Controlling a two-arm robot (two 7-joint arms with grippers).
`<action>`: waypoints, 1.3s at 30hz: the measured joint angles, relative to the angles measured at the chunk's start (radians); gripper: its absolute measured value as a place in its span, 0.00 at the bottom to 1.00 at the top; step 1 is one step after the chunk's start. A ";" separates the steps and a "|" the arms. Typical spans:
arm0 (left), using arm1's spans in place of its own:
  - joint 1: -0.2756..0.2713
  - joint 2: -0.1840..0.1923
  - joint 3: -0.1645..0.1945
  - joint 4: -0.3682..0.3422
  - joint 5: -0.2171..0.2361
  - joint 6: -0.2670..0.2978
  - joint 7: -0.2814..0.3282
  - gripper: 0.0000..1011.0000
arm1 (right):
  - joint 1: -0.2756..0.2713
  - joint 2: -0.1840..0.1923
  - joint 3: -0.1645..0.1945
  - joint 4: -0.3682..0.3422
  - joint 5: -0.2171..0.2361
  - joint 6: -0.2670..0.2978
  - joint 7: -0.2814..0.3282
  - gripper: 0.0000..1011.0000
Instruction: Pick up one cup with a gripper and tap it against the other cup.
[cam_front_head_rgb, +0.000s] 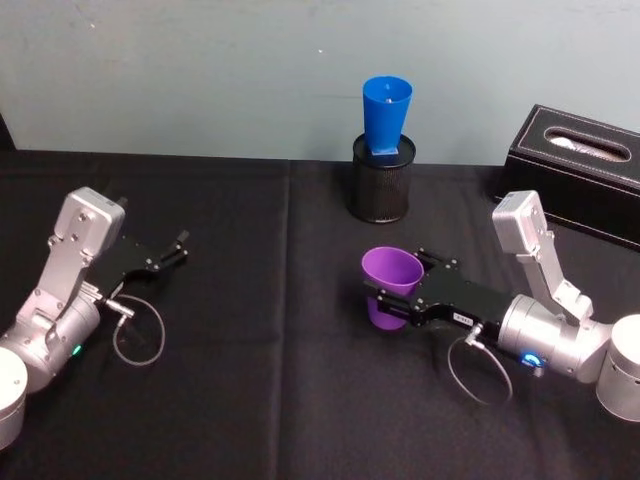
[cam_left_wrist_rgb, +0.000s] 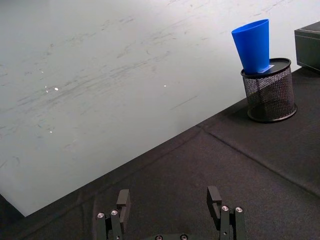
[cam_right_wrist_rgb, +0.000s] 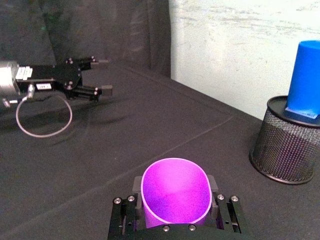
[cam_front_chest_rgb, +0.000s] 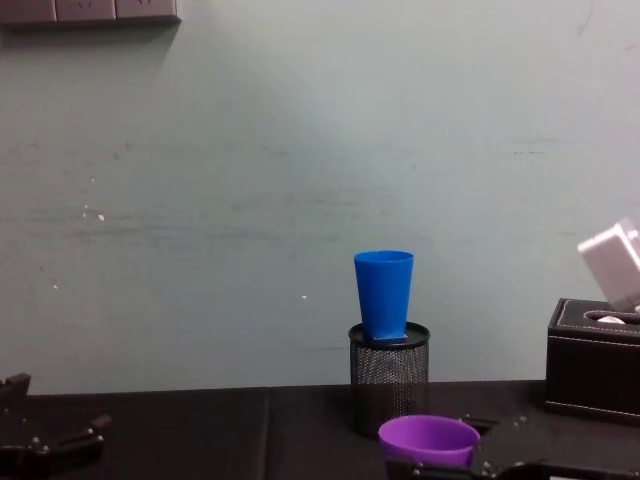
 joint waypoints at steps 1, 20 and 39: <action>0.000 0.000 0.000 0.000 0.000 0.000 0.000 0.99 | 0.002 -0.002 -0.001 0.007 -0.002 -0.004 0.003 0.72; 0.000 0.000 0.000 0.000 0.000 0.000 0.000 0.99 | 0.016 -0.018 -0.002 0.053 -0.026 -0.026 0.028 0.72; 0.000 0.000 0.000 0.000 0.000 0.000 0.000 0.99 | 0.016 -0.017 -0.002 0.051 -0.026 -0.025 0.028 0.99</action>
